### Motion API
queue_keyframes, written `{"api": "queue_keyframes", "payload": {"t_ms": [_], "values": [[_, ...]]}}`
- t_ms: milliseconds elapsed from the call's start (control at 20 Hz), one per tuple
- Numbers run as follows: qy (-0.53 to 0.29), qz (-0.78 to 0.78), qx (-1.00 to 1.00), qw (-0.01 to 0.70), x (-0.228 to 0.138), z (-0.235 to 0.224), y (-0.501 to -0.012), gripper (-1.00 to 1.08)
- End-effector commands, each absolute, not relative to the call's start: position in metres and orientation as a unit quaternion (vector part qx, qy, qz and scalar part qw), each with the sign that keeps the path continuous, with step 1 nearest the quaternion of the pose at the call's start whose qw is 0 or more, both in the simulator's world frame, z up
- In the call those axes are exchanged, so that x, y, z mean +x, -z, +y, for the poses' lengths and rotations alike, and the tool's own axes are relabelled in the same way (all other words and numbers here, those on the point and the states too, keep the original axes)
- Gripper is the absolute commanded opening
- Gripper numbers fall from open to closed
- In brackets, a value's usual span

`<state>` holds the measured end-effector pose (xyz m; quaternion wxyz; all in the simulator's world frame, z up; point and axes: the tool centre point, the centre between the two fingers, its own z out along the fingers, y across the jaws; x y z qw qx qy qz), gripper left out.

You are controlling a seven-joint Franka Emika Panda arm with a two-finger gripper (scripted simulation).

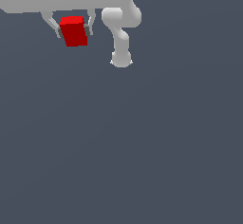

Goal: Pick up the red cube and move it to a goal position.

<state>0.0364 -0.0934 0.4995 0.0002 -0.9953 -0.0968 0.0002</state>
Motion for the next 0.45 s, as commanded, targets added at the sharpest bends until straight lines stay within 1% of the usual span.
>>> {"api": "queue_keyframes", "payload": {"t_ms": [0, 400], "values": [[0.000, -0.097, -0.995, 0.000, 0.0374, -0.0944, -0.5040, -1.00], [0.000, -0.097, -0.995, 0.000, 0.0388, -0.0953, -0.5078, -1.00]]}}
